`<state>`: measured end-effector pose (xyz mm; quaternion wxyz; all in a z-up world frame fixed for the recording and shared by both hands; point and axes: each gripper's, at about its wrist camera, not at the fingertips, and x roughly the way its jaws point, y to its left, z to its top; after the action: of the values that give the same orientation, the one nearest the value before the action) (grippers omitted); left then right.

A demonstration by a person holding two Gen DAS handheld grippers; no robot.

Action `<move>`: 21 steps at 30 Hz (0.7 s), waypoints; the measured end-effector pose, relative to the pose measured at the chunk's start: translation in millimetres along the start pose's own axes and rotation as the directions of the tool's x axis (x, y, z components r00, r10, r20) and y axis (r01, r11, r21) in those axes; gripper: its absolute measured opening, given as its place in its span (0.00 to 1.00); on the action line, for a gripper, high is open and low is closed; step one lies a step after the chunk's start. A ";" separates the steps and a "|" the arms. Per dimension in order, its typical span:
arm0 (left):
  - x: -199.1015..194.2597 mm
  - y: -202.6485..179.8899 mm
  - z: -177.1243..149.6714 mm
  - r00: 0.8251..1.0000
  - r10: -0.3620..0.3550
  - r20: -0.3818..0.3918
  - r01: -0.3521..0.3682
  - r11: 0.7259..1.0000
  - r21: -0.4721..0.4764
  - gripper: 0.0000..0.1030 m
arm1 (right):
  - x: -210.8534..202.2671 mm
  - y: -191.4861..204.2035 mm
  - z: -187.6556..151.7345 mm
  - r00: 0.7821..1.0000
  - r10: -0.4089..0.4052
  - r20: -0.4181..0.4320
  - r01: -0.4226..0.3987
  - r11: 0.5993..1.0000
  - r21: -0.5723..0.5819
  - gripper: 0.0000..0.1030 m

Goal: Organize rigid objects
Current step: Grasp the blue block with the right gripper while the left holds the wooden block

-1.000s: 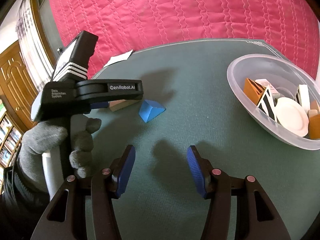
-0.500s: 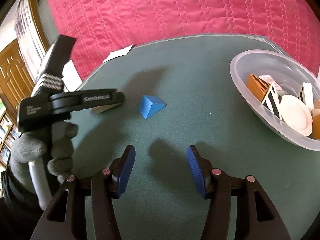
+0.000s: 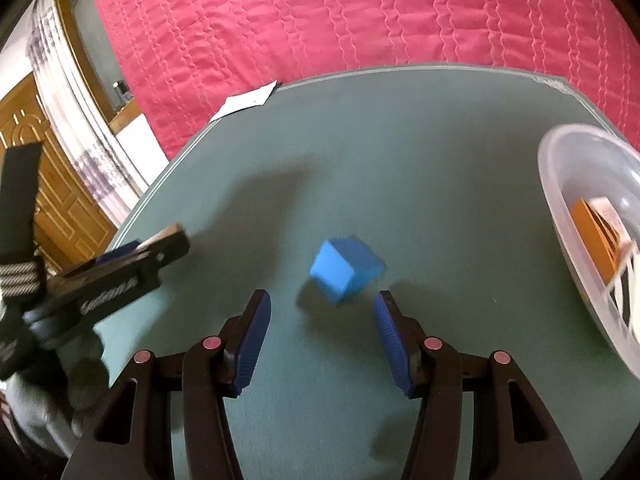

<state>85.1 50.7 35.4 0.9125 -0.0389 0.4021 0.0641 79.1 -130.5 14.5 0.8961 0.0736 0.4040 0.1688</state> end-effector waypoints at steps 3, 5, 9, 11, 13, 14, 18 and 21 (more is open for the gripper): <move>-1.5 3.7 -0.7 1.000 0.001 0.004 -0.001 1.000 -0.012 0.66 | 10.0 7.3 6.4 1.000 -0.025 0.011 0.025 1.000 -0.017 0.54; -2.6 4.5 -0.7 1.000 -0.001 0.008 0.001 1.000 -0.018 0.66 | 14.8 12.8 10.1 0.998 -0.062 0.016 0.063 0.997 -0.037 0.54; -2.2 4.9 -1.4 1.000 -0.004 0.006 0.004 1.000 -0.020 0.66 | 20.2 18.1 14.0 0.994 -0.103 0.022 0.105 0.992 -0.068 0.54; -1.5 5.0 -1.4 1.000 -0.003 0.003 0.003 1.000 -0.020 0.66 | 22.2 19.7 15.5 0.992 -0.121 0.024 0.123 0.989 -0.080 0.53; -1.1 4.8 -2.0 1.000 -0.004 -0.001 0.004 1.000 -0.019 0.66 | 24.0 21.6 16.9 0.990 -0.136 0.024 0.138 0.986 -0.090 0.53; -0.8 4.8 -2.3 1.000 -0.005 -0.003 0.005 1.000 -0.017 0.66 | 24.0 21.9 17.1 0.990 -0.142 0.025 0.144 0.985 -0.092 0.51; 0.3 2.7 -3.8 1.000 -0.011 -0.007 0.011 1.000 -0.009 0.66 | 21.2 15.9 17.0 0.988 -0.152 0.029 0.153 0.985 -0.080 0.37; 0.5 0.9 -4.9 1.000 -0.015 -0.008 0.015 1.000 -0.003 0.66 | 17.7 9.0 16.4 0.989 -0.146 0.032 0.147 0.987 -0.061 0.36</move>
<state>81.8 51.1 31.7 0.9114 -0.0435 0.4051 0.0576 100.1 -115.6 15.4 0.9134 0.0178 0.3904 0.1140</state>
